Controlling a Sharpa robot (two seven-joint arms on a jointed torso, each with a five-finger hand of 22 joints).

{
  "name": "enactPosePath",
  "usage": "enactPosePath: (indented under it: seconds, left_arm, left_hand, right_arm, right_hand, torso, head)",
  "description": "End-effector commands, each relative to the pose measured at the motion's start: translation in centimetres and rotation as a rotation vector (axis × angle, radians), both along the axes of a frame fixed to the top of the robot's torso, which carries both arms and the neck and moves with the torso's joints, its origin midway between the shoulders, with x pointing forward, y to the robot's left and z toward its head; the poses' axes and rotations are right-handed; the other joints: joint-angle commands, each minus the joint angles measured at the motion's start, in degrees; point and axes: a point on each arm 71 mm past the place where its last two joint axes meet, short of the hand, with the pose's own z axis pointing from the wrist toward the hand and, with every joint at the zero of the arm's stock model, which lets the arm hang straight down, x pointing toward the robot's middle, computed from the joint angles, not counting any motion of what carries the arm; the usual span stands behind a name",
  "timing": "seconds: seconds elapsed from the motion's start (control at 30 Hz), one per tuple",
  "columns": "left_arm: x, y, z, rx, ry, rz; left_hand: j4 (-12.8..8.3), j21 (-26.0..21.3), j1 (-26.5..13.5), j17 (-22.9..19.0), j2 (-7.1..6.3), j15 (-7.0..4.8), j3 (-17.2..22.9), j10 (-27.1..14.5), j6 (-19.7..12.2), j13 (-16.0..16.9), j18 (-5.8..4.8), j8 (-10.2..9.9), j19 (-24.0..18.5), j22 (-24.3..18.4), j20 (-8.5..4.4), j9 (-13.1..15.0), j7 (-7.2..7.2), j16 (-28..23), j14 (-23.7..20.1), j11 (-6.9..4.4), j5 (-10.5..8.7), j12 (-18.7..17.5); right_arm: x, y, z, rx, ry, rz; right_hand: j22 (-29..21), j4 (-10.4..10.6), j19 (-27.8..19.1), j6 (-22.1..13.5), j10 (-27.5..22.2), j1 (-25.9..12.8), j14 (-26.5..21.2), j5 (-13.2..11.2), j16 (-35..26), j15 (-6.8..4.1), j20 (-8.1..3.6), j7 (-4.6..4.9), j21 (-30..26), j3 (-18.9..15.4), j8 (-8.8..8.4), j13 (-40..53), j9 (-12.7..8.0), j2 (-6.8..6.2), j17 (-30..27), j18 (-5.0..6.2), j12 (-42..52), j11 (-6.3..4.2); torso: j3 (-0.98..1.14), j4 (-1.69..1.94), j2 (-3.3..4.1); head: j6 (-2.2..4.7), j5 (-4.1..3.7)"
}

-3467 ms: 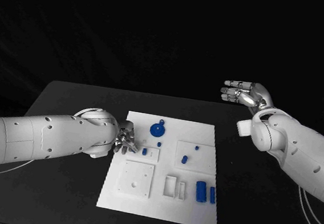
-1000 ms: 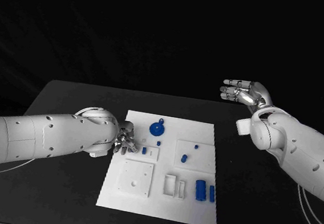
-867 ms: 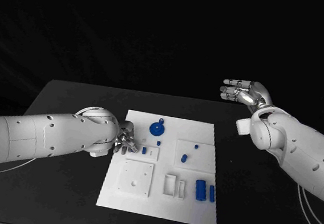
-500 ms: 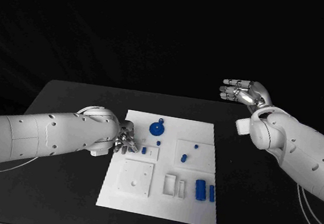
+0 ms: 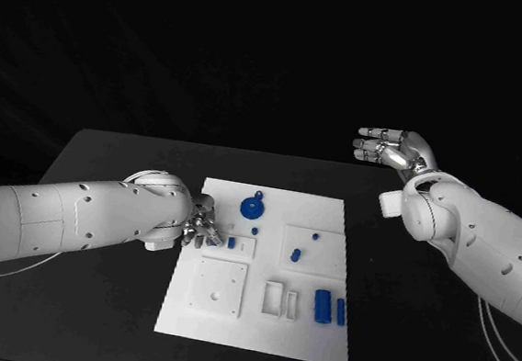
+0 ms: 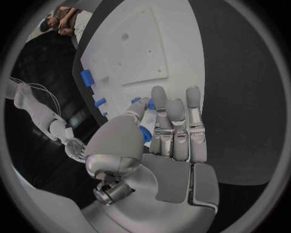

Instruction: Assemble the parts on the task board

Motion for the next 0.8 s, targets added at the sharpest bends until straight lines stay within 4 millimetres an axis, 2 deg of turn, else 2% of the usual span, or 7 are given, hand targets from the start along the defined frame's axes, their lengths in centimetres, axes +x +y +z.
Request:
enactPosePath:
  seconds: [0.03, 0.4, 0.67, 0.7, 0.73, 0.8]
  left_arm:
    - [-0.3, -0.23, -0.54, 0.012, 0.027, -0.005]
    - [-0.02, 0.03, -0.48, 0.019, 0.01, 0.012]
    - [0.16, 0.43, -0.48, 0.028, 0.005, 0.025]
    - [0.16, 0.48, -0.48, 0.03, 0.006, 0.026]
    - [0.17, 0.53, -0.48, 0.031, 0.006, 0.027]
    - [0.18, 0.6, -0.48, 0.032, 0.005, 0.03]
  left_hand:
    - [1.1, -0.34, -0.25, -0.12, -0.75, -0.04, -0.98, 2.54, 0.26, 0.07, -0.44, 0.04, 0.48, 0.84, 0.13, -0.14, -0.21, -0.45, 0.07, -0.24, -1.14, -0.46]
    - [4.04, -0.79, -0.06, -0.36, -1.89, -0.03, -3.48, 2.5, 0.29, 0.1, -0.44, 0.01, 0.62, 0.88, 0.14, -0.59, -0.16, -0.52, -0.04, -0.21, -2.28, -0.77]
    - [5.42, -0.94, -0.37, -0.45, -2.85, 0.0, -4.53, 2.45, 0.29, 0.13, -0.44, 0.09, 0.63, 0.89, 0.17, -0.62, -0.1, -0.54, -0.13, -0.17, -2.94, -0.89]
    - [5.77, -0.99, -0.23, -0.48, -3.0, 0.03, -4.73, 2.42, 0.23, 0.15, -0.44, 0.12, 0.63, 0.89, 0.19, -0.59, -0.05, -0.55, -0.17, -0.15, -3.8, -0.95]
    - [6.01, -1.03, -0.25, -0.5, -2.84, 0.07, -5.02, 2.4, 0.12, 0.16, -0.44, 0.08, 0.6, 0.88, 0.22, -0.62, 0.07, -0.56, -0.26, -0.09, -6.82, -0.99]
    - [6.27, -1.1, -0.25, -0.53, -2.98, 0.1, -5.46, 2.35, 0.02, 0.2, -0.44, 0.04, 0.58, 0.88, 0.25, -0.68, 0.14, -0.54, -0.32, -0.05, -7.1, -1.03]
  right_arm:
    - [-0.02, 0.19, 0.01, 0.003, -0.002, 0.016]
    - [-0.03, 0.19, 0.0, 0.002, -0.001, 0.015]
    - [-0.03, 0.17, -0.02, 0.002, -0.001, 0.015]
    - [-0.03, 0.17, -0.03, 0.002, -0.001, 0.015]
    - [-0.03, 0.17, -0.03, 0.002, -0.001, 0.015]
    - [-0.04, 0.14, -0.05, 0.002, -0.001, 0.014]
  right_hand:
    - [0.01, -0.02, -0.38, -0.28, -0.31, -0.19, -0.35, 0.15, -0.19, -0.13, -0.01, -0.03, -0.11, -0.28, -0.08, -0.07, -0.07, 0.06, -0.07, -0.28, -0.16, 0.03]
    - [0.01, -0.02, -0.38, -0.28, -0.31, -0.19, -0.35, 0.15, -0.19, -0.13, -0.01, -0.03, -0.11, -0.28, -0.08, -0.07, -0.07, 0.06, -0.07, -0.28, -0.16, 0.03]
    - [0.01, 0.01, -0.41, -0.37, -0.35, -0.18, -0.38, 0.19, -0.19, -0.12, 0.0, -0.01, -0.11, -0.38, -0.08, -0.07, -0.07, 0.05, -0.07, -0.28, -0.16, 0.05]
    - [0.01, 0.01, -0.44, -0.44, -0.35, -0.16, -0.41, 0.19, -0.19, -0.1, 0.02, -0.01, -0.12, -0.44, -0.09, -0.07, -0.08, 0.06, -0.07, -0.28, -0.16, 0.05]
    - [0.01, 0.01, -0.44, -0.44, -0.35, -0.16, -0.41, 0.19, -0.19, -0.1, 0.02, -0.01, -0.12, -0.44, -0.09, -0.07, -0.08, 0.06, -0.07, -0.28, -0.16, 0.05]
    - [0.01, 0.01, -0.44, -0.44, -0.35, -0.16, -0.41, 0.19, -0.19, -0.1, 0.02, -0.01, -0.12, -0.44, -0.09, -0.07, -0.08, 0.06, -0.07, -0.28, -0.16, 0.05]
  torso:
    - [0.0, 0.0, 0.0]
    - [0.0, -0.01, 0.01]
    - [-0.02, -0.03, 0.0]
    - [-0.01, -0.03, 0.0]
    - [-0.01, -0.05, 0.0]
    - [-0.02, -0.06, 0.01]
  head:
    - [0.05, -0.02]
    - [0.14, -0.04]
    - [0.13, -0.12]
    - [0.14, -0.13]
    - [0.17, -0.12]
    - [0.15, -0.13]
